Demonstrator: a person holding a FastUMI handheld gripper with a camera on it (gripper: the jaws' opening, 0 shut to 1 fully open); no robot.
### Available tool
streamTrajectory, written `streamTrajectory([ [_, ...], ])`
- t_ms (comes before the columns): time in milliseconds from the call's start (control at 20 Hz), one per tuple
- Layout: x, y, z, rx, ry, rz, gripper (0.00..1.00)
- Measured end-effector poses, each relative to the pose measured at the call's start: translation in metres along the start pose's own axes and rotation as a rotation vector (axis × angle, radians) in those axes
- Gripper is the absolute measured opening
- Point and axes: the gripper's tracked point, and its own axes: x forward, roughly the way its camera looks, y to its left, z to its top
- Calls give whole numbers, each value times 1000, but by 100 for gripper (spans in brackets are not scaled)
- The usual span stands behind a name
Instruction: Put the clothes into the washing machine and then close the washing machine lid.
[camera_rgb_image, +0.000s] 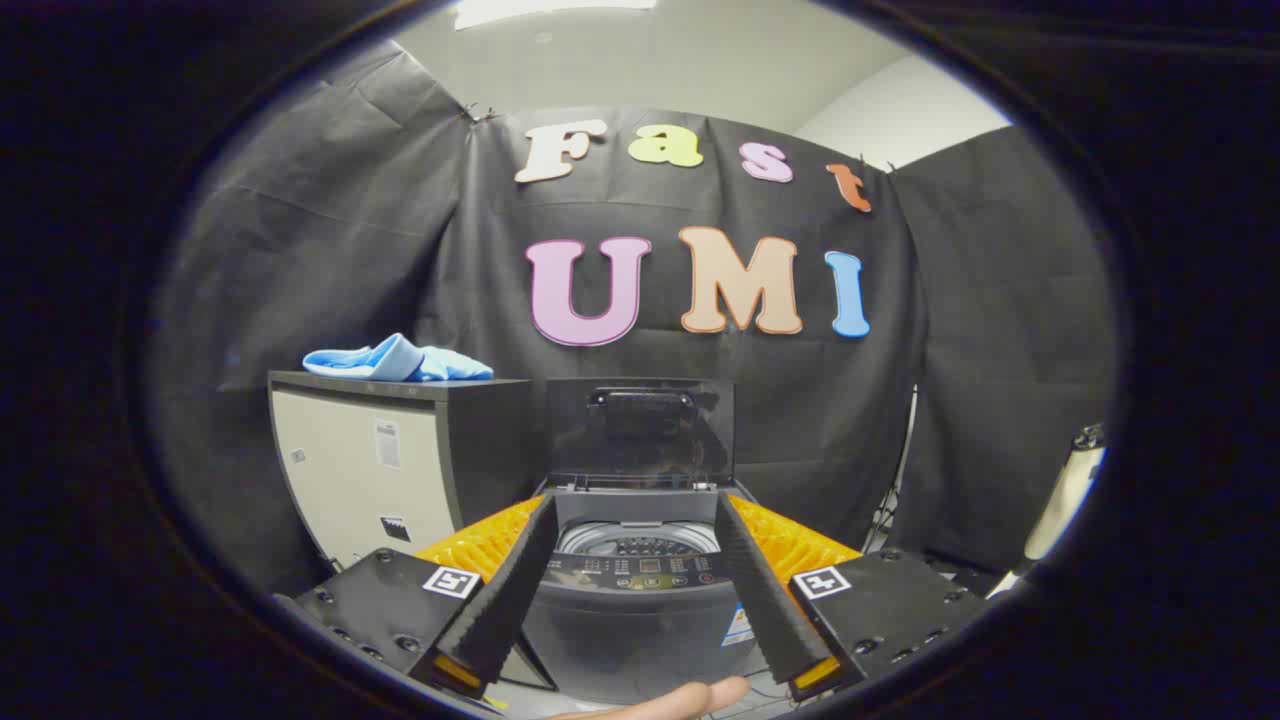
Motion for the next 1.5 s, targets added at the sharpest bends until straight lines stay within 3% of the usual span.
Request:
streamTrajectory([
  [500, 10, 36, 25, 17, 4, -37, 98],
  [800, 33, 78, 67, 14, -5, -35, 98],
  [900, 47, 103, 94, 18, -28, -14, 98],
  [1050, 72, 129, 141, 3, -93, -56, 98],
  [1200, 101, 186, 180, 36, -146, 13, 98],
  [1300, 124, 209, 187, 25, -106, 17, 97],
  [1500, 190, 244, 184, 1, 32, -54, 97],
])
